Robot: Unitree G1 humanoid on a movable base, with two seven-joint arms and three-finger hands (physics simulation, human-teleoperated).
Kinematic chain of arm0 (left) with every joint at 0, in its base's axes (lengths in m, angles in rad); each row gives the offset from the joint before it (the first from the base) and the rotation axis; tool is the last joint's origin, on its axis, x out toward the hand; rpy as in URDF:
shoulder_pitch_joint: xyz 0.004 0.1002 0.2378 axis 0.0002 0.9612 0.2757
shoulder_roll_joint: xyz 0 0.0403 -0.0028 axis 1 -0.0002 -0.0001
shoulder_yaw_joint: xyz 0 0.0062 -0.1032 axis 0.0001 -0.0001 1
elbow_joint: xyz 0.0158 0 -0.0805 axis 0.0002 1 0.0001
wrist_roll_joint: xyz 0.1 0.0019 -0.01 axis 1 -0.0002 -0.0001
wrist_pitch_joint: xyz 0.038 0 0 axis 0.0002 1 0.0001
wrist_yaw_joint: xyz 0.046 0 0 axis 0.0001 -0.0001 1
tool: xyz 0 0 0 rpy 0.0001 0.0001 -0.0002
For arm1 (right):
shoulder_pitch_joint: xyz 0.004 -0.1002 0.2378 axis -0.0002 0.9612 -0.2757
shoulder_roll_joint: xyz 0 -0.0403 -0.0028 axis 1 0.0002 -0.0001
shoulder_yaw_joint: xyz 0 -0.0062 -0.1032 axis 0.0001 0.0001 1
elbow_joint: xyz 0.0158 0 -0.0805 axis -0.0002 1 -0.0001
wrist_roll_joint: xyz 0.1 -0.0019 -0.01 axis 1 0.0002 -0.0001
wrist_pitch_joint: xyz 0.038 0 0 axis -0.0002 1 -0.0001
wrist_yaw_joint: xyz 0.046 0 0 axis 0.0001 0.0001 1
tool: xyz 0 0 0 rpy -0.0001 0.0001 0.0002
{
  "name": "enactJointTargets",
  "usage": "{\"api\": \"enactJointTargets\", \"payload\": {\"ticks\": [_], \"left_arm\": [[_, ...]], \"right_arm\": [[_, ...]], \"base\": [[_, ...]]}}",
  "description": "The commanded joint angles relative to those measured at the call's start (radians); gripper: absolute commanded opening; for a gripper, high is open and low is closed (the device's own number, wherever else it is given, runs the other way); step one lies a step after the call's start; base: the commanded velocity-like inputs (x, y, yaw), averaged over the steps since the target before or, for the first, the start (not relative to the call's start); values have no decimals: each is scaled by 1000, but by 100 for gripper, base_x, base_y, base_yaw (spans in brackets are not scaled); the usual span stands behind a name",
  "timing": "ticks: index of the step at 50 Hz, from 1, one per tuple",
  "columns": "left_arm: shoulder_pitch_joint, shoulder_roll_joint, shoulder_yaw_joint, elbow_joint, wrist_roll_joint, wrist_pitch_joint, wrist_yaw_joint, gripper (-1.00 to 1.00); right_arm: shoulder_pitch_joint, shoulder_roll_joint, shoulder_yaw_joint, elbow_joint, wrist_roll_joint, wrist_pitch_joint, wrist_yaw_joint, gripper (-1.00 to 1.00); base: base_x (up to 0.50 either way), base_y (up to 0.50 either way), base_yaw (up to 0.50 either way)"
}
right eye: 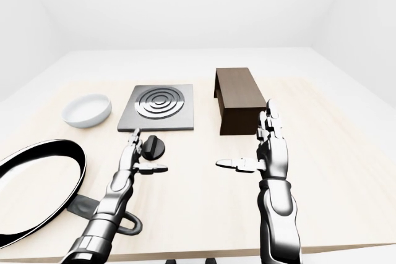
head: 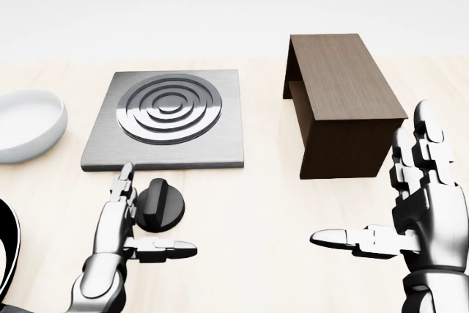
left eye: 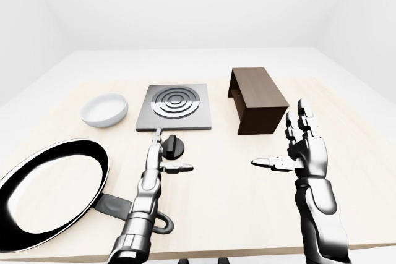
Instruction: Turn on the stove.
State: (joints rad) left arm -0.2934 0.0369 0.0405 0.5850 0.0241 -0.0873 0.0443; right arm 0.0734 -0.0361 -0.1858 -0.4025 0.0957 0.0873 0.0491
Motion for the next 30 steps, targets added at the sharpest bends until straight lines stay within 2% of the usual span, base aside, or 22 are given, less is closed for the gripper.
{"api": "enactJointTargets", "payload": {"ticks": [1,16,24,25,27,30], "left_arm": [[-3,-1,-2,44,4,0,-2,100],[9,-8,-10,51,13,0,-3,100],[115,-46,-63,-43,56,0,-35,100],[126,-47,-72,-59,84,0,-17,100],[135,-48,-67,-102,60,0,-51,100],[176,-52,-92,-174,85,0,-79,100]], "right_arm": [[-1,0,1,3,-2,0,0,100],[1,1,4,12,-4,0,0,100],[2,1,3,16,-3,0,1,100],[2,1,3,15,-3,0,2,100],[3,1,3,17,-3,0,3,100],[2,0,1,16,-1,0,2,100]], "base": [[0,0,0],[0,0,0],[0,0,0],[0,0,0],[0,0,0],[0,0,0]]}}
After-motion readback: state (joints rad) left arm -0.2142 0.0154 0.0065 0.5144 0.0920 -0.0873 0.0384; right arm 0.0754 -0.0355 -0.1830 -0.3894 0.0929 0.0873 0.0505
